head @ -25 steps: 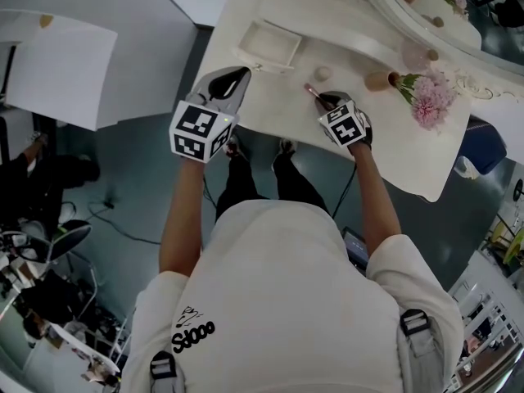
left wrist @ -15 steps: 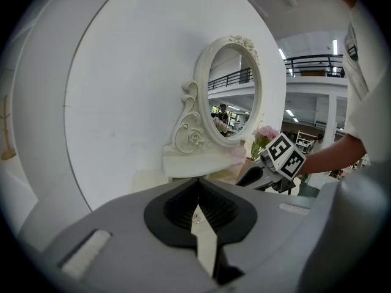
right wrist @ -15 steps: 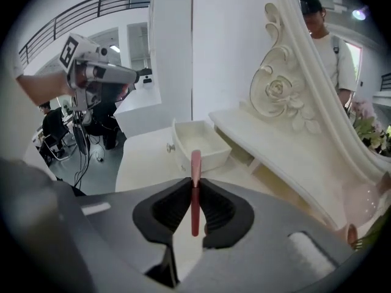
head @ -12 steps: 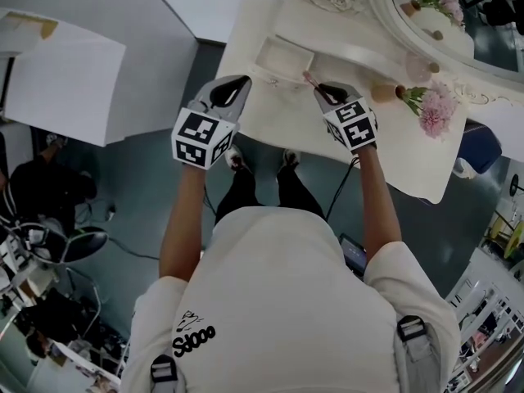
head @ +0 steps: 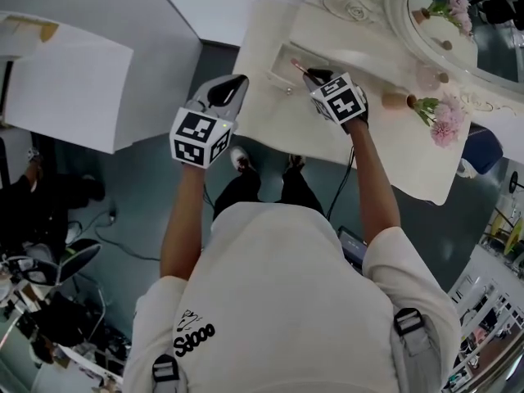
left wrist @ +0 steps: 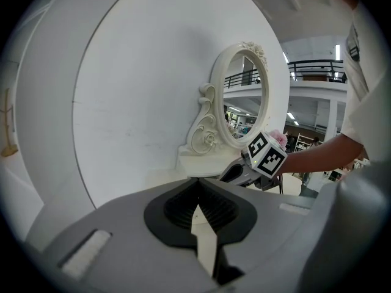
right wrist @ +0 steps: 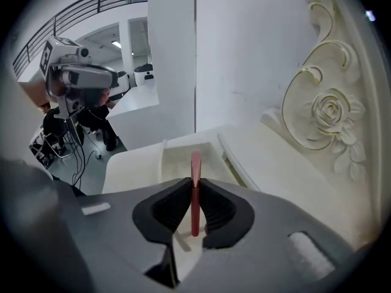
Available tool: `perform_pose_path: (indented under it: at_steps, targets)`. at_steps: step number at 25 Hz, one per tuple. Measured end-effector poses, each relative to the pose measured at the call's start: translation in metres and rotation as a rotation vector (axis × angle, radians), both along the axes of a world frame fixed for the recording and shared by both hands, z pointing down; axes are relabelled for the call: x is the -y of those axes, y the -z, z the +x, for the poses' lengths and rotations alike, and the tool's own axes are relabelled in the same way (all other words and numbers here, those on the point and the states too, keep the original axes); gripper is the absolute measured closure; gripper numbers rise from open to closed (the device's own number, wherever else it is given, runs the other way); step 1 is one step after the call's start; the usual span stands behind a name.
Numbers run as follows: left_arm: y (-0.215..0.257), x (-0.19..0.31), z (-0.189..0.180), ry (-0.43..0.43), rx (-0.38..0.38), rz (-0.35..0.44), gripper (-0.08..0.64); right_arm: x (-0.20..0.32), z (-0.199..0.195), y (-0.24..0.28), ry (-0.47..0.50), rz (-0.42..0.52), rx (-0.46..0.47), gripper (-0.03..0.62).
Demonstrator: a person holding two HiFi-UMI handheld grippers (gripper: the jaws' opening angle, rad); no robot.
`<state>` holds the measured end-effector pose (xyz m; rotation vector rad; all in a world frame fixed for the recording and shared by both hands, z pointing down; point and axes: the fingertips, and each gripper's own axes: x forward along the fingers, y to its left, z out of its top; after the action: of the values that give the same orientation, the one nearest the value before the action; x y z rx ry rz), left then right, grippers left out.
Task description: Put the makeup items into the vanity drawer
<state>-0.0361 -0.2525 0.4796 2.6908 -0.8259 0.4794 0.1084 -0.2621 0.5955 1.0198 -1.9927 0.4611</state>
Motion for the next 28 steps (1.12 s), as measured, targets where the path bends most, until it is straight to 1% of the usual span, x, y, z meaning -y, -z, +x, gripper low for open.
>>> perform_pose_path:
  at_steps: [5,9,12,13,15,17,20,24,28]
  targets:
    - [-0.003,0.011,-0.007,-0.007,-0.001,-0.009,0.545,0.015,-0.011,-0.015,0.017,-0.044,-0.058,0.545]
    - [-0.007,0.014,-0.007,-0.019,-0.002,-0.018,0.545,0.024,-0.014,-0.025,0.063,-0.056,-0.118,0.543]
    - [-0.007,0.014,-0.006,-0.028,-0.015,-0.024,0.545,0.028,-0.016,-0.027,0.068,-0.061,-0.125,0.540]
    - [-0.007,0.014,-0.006,-0.031,-0.017,-0.024,0.545,0.028,-0.018,-0.026,0.066,-0.065,-0.118,0.529]
    - [-0.008,0.014,-0.004,-0.036,-0.017,-0.026,0.545,0.028,-0.019,-0.025,0.066,-0.065,-0.100,0.476]
    - [-0.009,0.013,-0.001,-0.042,-0.017,-0.029,0.544,0.029,-0.019,-0.020,0.068,-0.041,-0.085,0.443]
    - [-0.010,0.011,0.004,-0.046,-0.016,-0.033,0.544,0.029,-0.009,-0.005,0.039,0.015,-0.059,0.433]
    - [-0.010,0.005,0.017,-0.057,-0.013,-0.039,0.545,0.017,0.021,0.013,-0.019,0.076,-0.043,0.433]
    - [-0.010,-0.003,0.033,-0.074,-0.009,-0.046,0.545,-0.004,0.054,0.011,-0.069,0.085,-0.052,0.431]
